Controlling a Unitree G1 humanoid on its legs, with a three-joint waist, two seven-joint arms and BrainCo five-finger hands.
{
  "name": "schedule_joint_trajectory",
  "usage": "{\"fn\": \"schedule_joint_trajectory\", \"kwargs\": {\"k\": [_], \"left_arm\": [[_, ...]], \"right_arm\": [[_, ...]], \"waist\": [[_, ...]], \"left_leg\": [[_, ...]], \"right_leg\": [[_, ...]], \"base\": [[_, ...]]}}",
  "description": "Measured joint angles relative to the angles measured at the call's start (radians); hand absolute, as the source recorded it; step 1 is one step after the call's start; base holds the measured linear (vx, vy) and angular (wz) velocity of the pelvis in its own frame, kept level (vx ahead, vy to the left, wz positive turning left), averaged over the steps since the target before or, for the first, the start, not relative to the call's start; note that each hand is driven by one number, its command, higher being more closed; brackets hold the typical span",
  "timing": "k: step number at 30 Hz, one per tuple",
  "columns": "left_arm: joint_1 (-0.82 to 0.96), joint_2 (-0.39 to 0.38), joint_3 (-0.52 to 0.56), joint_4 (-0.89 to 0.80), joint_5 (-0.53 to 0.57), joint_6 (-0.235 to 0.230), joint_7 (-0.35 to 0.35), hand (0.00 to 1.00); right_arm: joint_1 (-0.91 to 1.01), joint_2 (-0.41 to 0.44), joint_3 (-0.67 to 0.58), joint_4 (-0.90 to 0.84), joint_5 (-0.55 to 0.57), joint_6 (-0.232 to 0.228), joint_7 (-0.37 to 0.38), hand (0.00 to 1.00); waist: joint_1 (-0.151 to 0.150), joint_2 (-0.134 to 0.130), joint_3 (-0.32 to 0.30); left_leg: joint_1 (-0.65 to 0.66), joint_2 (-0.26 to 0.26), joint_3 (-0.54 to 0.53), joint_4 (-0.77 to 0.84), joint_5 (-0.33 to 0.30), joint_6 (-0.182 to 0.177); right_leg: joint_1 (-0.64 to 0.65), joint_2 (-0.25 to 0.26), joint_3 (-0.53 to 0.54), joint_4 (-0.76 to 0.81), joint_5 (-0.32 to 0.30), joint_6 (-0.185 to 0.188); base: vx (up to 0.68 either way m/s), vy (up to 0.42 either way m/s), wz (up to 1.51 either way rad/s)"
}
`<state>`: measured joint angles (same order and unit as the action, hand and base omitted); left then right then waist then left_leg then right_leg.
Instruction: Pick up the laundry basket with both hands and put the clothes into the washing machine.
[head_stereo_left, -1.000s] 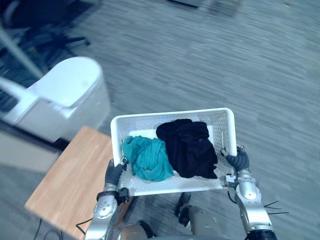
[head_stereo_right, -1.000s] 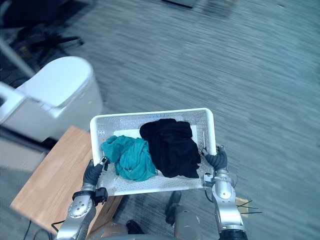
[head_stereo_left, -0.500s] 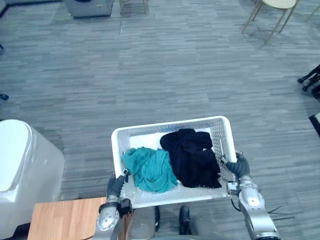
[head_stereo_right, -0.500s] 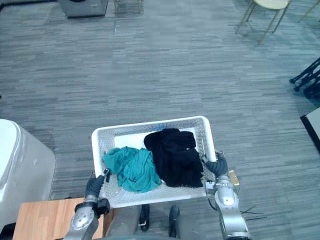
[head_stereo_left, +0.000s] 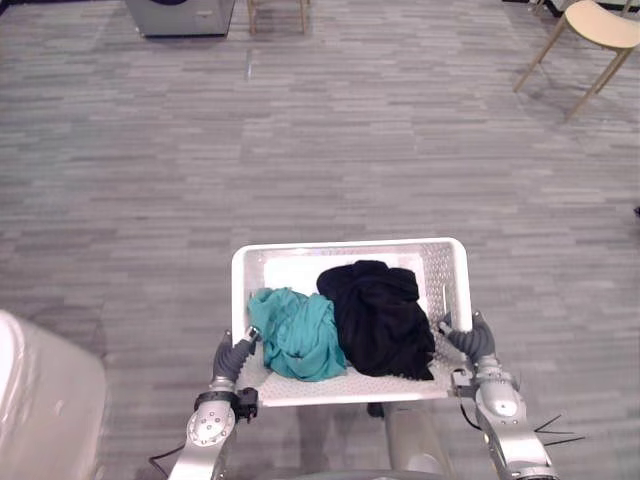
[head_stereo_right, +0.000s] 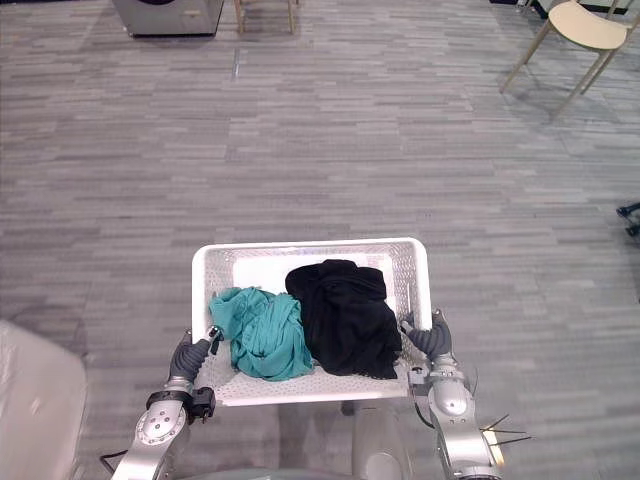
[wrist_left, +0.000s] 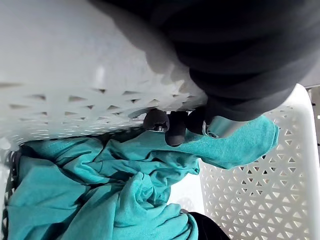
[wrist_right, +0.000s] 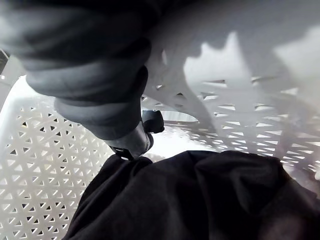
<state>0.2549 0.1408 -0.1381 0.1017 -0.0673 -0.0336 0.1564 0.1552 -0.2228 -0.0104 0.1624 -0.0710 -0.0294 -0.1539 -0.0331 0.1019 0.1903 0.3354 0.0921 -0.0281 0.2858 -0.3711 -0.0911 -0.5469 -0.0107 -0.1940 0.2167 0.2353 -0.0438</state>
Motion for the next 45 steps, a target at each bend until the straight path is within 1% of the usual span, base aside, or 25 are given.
{"fn": "schedule_joint_trajectory", "kwargs": {"k": [2, 3, 4, 5, 7, 9, 11, 13, 14, 16, 18, 21, 23, 24, 27, 28, 32, 33, 34, 35, 36, 38, 40, 41, 45], "left_arm": [[-0.020, -0.007, 0.000, 0.031, 0.002, 0.002, -0.001, 1.00], [-0.006, -0.019, -0.002, 0.037, 0.001, 0.003, -0.002, 1.00], [0.004, -0.020, -0.016, 0.036, 0.001, 0.002, -0.002, 1.00], [0.000, -0.018, -0.015, 0.027, 0.000, 0.002, -0.002, 1.00], [0.010, -0.018, -0.013, 0.024, -0.011, -0.001, -0.002, 1.00], [0.021, -0.019, -0.012, 0.006, -0.018, -0.010, -0.002, 1.00], [0.024, -0.019, -0.008, -0.007, -0.019, -0.013, -0.002, 1.00], [0.041, -0.017, -0.007, -0.034, -0.018, -0.014, -0.002, 1.00], [0.043, -0.008, -0.003, -0.034, -0.013, -0.012, 0.000, 1.00], [0.028, -0.016, -0.003, -0.046, -0.004, -0.001, 0.003, 1.00], [0.031, -0.016, -0.005, -0.046, -0.002, 0.009, 0.003, 1.00], [0.039, -0.009, -0.010, -0.051, 0.002, 0.011, 0.003, 1.00], [0.047, 0.008, -0.010, -0.052, 0.004, 0.019, 0.004, 1.00], [0.060, 0.025, -0.010, -0.053, 0.005, 0.019, 0.004, 1.00], [0.043, 0.056, -0.011, -0.054, 0.004, 0.019, 0.003, 1.00], [0.032, 0.063, -0.013, -0.051, 0.004, 0.021, 0.003, 1.00], [0.027, 0.061, -0.021, -0.026, 0.024, 0.025, -0.002, 1.00], [0.029, 0.061, -0.025, -0.015, 0.032, 0.025, -0.002, 1.00], [0.028, 0.037, -0.031, 0.006, 0.033, 0.026, -0.002, 1.00], [0.028, 0.018, -0.031, 0.021, 0.034, 0.028, -0.002, 1.00], [0.018, 0.014, -0.031, 0.030, 0.037, 0.029, -0.002, 1.00], [-0.001, -0.003, -0.030, 0.066, 0.039, 0.029, -0.002, 1.00], [0.004, -0.003, -0.035, 0.065, 0.036, 0.027, -0.002, 1.00], [0.002, 0.001, -0.035, 0.065, 0.030, 0.024, -0.002, 1.00], [0.009, -0.002, -0.035, 0.055, 0.017, 0.007, -0.002, 1.00]], "right_arm": [[0.005, -0.005, -0.004, 0.004, 0.000, 0.004, 0.004, 1.00], [0.012, -0.010, -0.003, 0.002, -0.001, 0.004, 0.004, 1.00], [0.025, -0.019, -0.006, -0.006, 0.000, 0.003, -0.002, 1.00], [0.033, -0.019, -0.006, -0.029, 0.002, 0.003, -0.007, 1.00], [0.039, -0.018, -0.003, -0.063, 0.003, 0.003, -0.017, 1.00], [0.031, -0.022, -0.003, -0.073, 0.004, 0.001, -0.018, 1.00], [0.003, -0.023, -0.003, -0.066, 0.004, 0.001, -0.018, 1.00], [-0.018, -0.026, -0.002, -0.050, 0.004, 0.000, -0.018, 1.00], [-0.037, -0.016, 0.006, -0.002, 0.004, -0.002, -0.024, 1.00], [-0.068, -0.038, 0.017, 0.021, 0.004, -0.002, -0.038, 1.00], [-0.073, -0.034, 0.017, 0.024, 0.004, -0.002, -0.038, 1.00], [-0.073, -0.008, 0.006, 0.063, 0.000, -0.005, -0.038, 1.00], [-0.049, 0.016, 0.004, 0.060, -0.001, -0.005, -0.037, 1.00], [-0.027, 0.029, 0.011, 0.060, -0.001, -0.006, -0.036, 1.00], [-0.022, 0.040, 0.016, 0.060, 0.000, -0.010, -0.029, 1.00], [-0.019, 0.038, 0.015, 0.060, 0.000, -0.010, -0.019, 1.00], [0.012, 0.039, 0.011, 0.060, 0.000, -0.007, -0.018, 1.00], [0.021, 0.039, 0.011, 0.060, -0.002, -0.005, -0.018, 1.00], [0.029, 0.023, 0.010, 0.062, -0.004, -0.001, -0.017, 1.00], [0.027, 0.012, 0.007, 0.062, -0.015, 0.003, -0.017, 1.00], [0.019, 0.008, 0.003, 0.062, -0.019, 0.006, -0.017, 1.00], [0.018, -0.005, 0.006, 0.062, -0.022, 0.010, -0.016, 1.00], [0.021, -0.004, 0.004, 0.059, -0.020, 0.012, -0.019, 1.00], [0.016, -0.003, 0.004, 0.053, -0.017, 0.010, -0.021, 1.00], [-0.014, -0.016, 0.004, 0.050, -0.002, 0.008, -0.021, 1.00]], "waist": [[0.001, 0.011, 0.000], [0.010, 0.013, 0.000], [0.014, 0.026, 0.003], [0.025, 0.029, 0.011], [0.060, 0.020, 0.019], [0.083, 0.005, 0.023], [0.109, -0.008, 0.032], [0.133, 0.003, 0.028], [0.152, -0.018, 0.021], [0.137, -0.037, 0.014], [0.139, -0.074, 0.003], [0.150, -0.093, -0.003], [0.148, -0.100, -0.001], [0.119, -0.085, -0.007], [0.086, -0.083, -0.009], [0.060, -0.082, -0.006], [0.019, -0.094, -0.004], [0.014, -0.110, -0.014], [0.006, -0.074, -0.026], [0.012, -0.014, -0.051], [0.016, 0.018, -0.052], [0.033, 0.037, -0.044], [0.032, 0.049, -0.039], [0.054, 0.032, -0.030], [0.105, 0.000, -0.014]], "left_leg": [[-0.074, 0.001, -0.012, 0.205, 0.237, -0.064], [-0.123, 0.002, -0.004, 0.346, 0.508, -0.143], [-0.231, 0.047, 0.016, 0.602, 0.480, -0.175], [-0.345, 0.094, 0.073, 0.819, 0.362, -0.096], [-0.479, 0.120, 0.144, 0.916, 0.219, 0.028], [-0.628, 0.097, 0.183, 0.837, 0.133, 0.075], [-0.754, 0.042, 0.171, 0.600, 0.117, 0.089], [-0.795, 0.020, 0.126, 0.208, 0.228, 0.021], [-0.769, -0.015, 0.164, 0.190, 0.310, 0.086], [-0.796, -0.047, 0.178, 0.301, 0.217, 0.228], [-0.768, -0.082, 0.206, 0.347, 0.166, 0.266], [-0.577, -0.136, 0.219, 0.245, 0.087, 0.274], [-0.423, -0.173, 0.216, 0.144, 0.066, 0.250], [-0.301, -0.177, 0.207, 0.042, 0.066, 0.249], [-0.178, -0.174, 0.185, -0.079, 0.060, 0.236], [-0.142, -0.159, 0.172, -0.083, 0.035, 0.190], [0.013, -0.154, 0.114, -0.122, -0.001, 0.125], [0.060, -0.162, 0.082, -0.124, -0.011, 0.107], [0.096, -0.130, 0.054, -0.097, -0.019, 0.094], [0.079, -0.080, 0.045, -0.018, -0.002, 0.065], [0.041, -0.056, 0.047, 0.081, 0.061, 0.008], [-0.097, -0.037, 0.057, 0.434, 0.368, -0.052], [-0.239, 0.045, 0.091, 0.754, 0.314, -0.050], [-0.358, 0.088, 0.148, 0.918, 0.211, 0.034], [-0.635, 0.061, 0.166, 0.783, 0.081, 0.080]], "right_leg": [[0.026, 0.005, -0.021, 0.112, -0.115, -0.013], [0.113, 0.012, -0.014, 0.101, -0.180, -0.002], [0.211, 0.026, -0.018, 0.062, -0.219, 0.000], [0.312, 0.045, -0.020, 0.026, -0.258, 0.002], [0.455, 0.048, 0.006, -0.040, -0.319, 0.006], [0.564, 0.026, 0.026, -0.100, -0.353, 0.034], [0.634, -0.019, 0.050, -0.130, -0.395, 0.080], [0.711, -0.053, 0.081, -0.183, -0.433, 0.137], [0.779, -0.088, 0.124, -0.229, -0.455, 0.143], [0.801, -0.111, 0.151, -0.216, -0.412, 0.145], [0.768, -0.155, 0.174, -0.075, -0.406, 0.157], [0.552, -0.187, 0.247, 0.548, -0.326, 0.309], [0.442, -0.214, 0.218, 0.850, -0.359, 0.226], [0.356, -0.223, 0.124, 0.920, -0.411, 0.137], [0.194, -0.222, -0.047, 0.786, -0.488, 0.090], [0.114, -0.193, -0.109, 0.579, -0.483, 0.076], [0.078, -0.094, -0.102, -0.056, -0.247, 0.074], [0.071, -0.087, -0.106, -0.083, -0.225, 0.030], [0.067, -0.052, -0.081, -0.044, -0.050, -0.080], [0.046, -0.026, -0.085, 0.035, 0.008, -0.092], [0.036, -0.010, -0.093, 0.122, -0.069, -0.065], [0.132, 0.005, -0.079, 0.159, -0.190, -0.040], [0.271, 0.039, -0.085, 0.092, -0.229, -0.037], [0.408, 0.056, -0.057, 0.016, -0.254, -0.030], [0.617, 0.012, 0.011, -0.129, -0.309, 0.027]], "base": [[0.90, -0.206, -0.12], [0.82, -0.153, 0.02], [0.93, -0.136, 0.09], [0.72, -0.072, 0.12], [0.64, 0.018, -0.04], [0.61, 0.114, -0.11], [0.63, 0.226, -0.33], [0.65, 0.301, -0.43], [0.88, 0.372, -0.19], [0.87, 0.338, 0.10], [0.73, 0.311, 0.06], [0.57, 0.225, -0.17], [0.62, 0.185, -0.09], [0.51, 0.122, -0.03], [0.56, 0.086, 0.07], [0.43, 0.008, 0.17], [0.73, -0.061, 0.35], [0.68, -0.104, 0.32], [0.89, -0.111, 0.16], [1.07, -0.139, -0.10], [1.05, -0.159, -0.17], [0.93, -0.146, -0.12], [0.68, -0.033, -0.04], [0.69, 0.000, -0.18], [0.63, 0.125, -0.33]]}}
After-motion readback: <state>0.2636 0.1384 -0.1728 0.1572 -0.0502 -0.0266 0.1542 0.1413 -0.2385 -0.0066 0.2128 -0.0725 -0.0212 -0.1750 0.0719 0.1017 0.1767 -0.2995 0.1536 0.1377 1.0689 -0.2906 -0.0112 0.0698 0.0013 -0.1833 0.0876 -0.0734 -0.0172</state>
